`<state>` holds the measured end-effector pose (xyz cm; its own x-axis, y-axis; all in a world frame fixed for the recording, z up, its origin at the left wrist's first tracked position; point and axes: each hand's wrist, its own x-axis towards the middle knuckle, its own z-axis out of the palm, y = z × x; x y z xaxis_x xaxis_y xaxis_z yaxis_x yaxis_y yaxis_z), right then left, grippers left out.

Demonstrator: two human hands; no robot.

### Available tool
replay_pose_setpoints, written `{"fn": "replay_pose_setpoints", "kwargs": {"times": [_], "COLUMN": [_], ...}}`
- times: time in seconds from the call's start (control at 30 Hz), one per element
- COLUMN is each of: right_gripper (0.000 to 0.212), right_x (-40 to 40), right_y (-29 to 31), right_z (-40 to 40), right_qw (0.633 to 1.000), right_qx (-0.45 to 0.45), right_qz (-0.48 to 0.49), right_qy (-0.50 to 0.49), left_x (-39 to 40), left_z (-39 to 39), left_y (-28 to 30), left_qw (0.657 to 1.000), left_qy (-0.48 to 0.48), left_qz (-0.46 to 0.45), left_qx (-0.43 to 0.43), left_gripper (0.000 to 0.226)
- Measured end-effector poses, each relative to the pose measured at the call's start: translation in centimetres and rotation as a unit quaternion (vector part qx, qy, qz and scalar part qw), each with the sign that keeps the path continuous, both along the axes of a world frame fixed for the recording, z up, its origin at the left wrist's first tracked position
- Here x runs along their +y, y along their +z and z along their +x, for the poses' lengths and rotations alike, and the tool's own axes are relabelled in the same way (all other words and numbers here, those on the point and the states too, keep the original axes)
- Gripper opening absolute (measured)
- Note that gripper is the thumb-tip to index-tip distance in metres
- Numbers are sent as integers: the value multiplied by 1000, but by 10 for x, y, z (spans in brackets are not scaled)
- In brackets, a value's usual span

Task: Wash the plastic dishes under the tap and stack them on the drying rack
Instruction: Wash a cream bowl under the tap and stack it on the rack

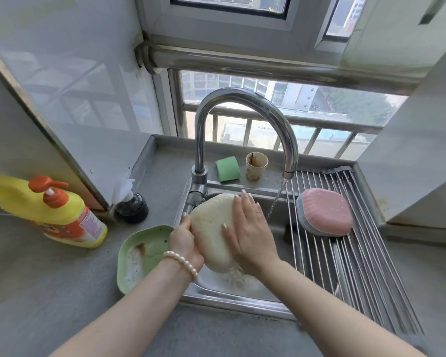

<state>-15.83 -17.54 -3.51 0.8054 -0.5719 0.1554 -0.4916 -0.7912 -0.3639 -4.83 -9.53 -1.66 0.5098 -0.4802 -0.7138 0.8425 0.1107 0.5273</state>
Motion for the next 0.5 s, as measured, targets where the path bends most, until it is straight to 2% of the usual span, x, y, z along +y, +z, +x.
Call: {"fn": "replay_pose_setpoints", "kwargs": {"times": [0.1, 0.17, 0.2, 0.27, 0.33, 0.4, 0.47, 0.5], "right_gripper": [66, 59, 57, 57, 58, 50, 45, 42], "right_x": [14, 7, 1, -3, -3, -12, -23, -22], "right_y": [-2, 1, 6, 23, 39, 48, 52, 54], "right_z": [6, 6, 9, 19, 33, 40, 41, 42], "right_qw": [980, 963, 968, 988, 998, 995, 972, 966], "right_qx": [-10, -36, -40, -41, 21, 72, 45, 28], "right_qz": [-132, -153, -136, -91, -40, 68, 197, 217], "right_qy": [149, 217, 207, 120, 45, -27, -118, -140], "left_x": [-1, 2, 2, 3, 2, 2, 2, 0], "left_z": [-2, -4, -6, -12, -17, -18, -17, -17], "left_y": [3, 3, 2, 1, 3, 4, 5, 5], "left_qw": [1000, 998, 995, 975, 952, 936, 930, 929], "left_qy": [-19, -21, -20, -22, -31, -33, -29, -26], "left_qz": [-19, -28, -4, 60, 85, 90, 91, 95], "left_qx": [-10, -46, -96, -214, -292, -338, -356, -356], "left_gripper": [51, 42, 36, 32, 35, 38, 41, 44]}}
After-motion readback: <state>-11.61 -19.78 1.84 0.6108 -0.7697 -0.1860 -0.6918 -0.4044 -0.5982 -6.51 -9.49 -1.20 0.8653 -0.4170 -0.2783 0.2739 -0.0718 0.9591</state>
